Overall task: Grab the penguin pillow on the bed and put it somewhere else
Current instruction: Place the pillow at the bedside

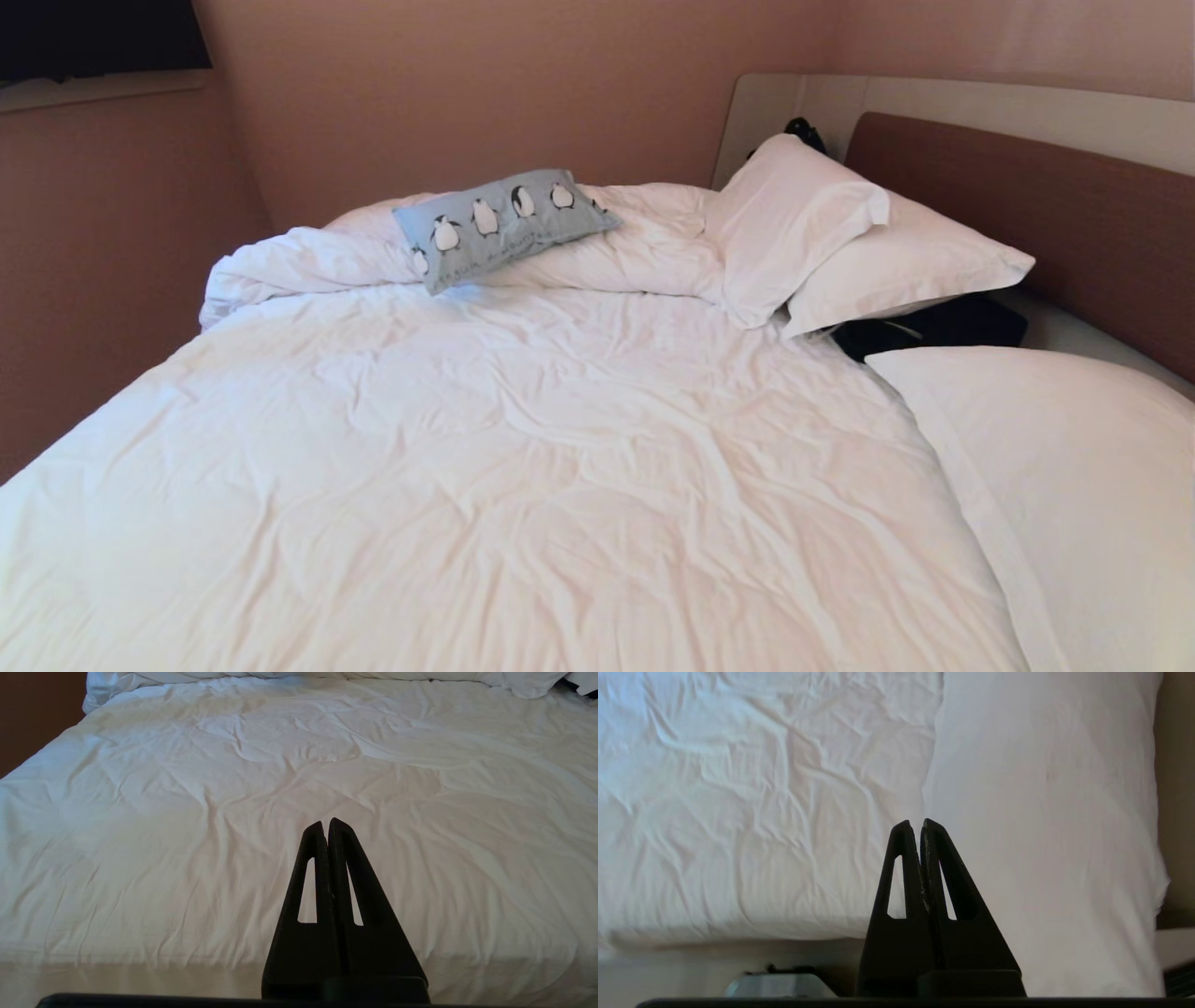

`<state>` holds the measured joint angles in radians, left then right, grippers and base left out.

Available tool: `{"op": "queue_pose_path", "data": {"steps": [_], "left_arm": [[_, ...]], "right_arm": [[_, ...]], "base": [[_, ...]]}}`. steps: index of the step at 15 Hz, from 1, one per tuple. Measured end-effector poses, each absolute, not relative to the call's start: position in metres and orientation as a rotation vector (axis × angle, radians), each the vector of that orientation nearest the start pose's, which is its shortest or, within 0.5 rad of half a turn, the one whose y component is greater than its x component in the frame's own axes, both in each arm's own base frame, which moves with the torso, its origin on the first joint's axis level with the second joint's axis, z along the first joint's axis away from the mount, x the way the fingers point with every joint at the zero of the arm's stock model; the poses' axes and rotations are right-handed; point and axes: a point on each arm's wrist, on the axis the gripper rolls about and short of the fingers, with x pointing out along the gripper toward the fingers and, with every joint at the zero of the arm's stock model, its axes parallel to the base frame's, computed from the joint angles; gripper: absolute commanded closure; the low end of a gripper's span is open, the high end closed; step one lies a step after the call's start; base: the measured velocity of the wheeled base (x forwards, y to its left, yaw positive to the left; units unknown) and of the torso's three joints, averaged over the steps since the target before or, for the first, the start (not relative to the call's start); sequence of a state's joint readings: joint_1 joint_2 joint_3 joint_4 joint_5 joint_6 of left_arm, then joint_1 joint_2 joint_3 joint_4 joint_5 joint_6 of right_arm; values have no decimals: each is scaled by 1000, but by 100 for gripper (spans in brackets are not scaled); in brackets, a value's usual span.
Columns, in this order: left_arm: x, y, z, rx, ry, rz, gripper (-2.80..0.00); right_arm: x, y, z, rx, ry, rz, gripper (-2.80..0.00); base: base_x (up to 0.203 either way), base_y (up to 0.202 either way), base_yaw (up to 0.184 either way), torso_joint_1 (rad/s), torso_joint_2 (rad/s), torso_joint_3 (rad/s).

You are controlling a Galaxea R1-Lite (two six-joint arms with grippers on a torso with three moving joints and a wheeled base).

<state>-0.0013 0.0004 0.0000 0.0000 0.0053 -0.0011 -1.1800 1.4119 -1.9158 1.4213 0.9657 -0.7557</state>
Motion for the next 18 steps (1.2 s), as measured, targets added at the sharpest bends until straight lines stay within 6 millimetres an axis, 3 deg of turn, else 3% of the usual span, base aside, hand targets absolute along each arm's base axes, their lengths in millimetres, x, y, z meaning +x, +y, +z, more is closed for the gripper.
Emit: {"op": "queue_pose_path", "data": {"steps": [8, 14, 18], "left_arm": [[-23, 0, 75, -2, 0, 3, 0], [-23, 0, 75, -1, 1, 4, 0], [-23, 0, 75, -1, 0, 4, 0]], "right_arm": [[77, -119, 397, 284, 343, -265, 0], [104, -93, 415, 364, 260, -274, 0], [115, -80, 415, 440, 243, -332, 0]], "base": [[0, 0, 0, 0, 0, 0], [0, 0, 0, 0, 0, 0], [0, 0, 0, 0, 0, 0]]}}
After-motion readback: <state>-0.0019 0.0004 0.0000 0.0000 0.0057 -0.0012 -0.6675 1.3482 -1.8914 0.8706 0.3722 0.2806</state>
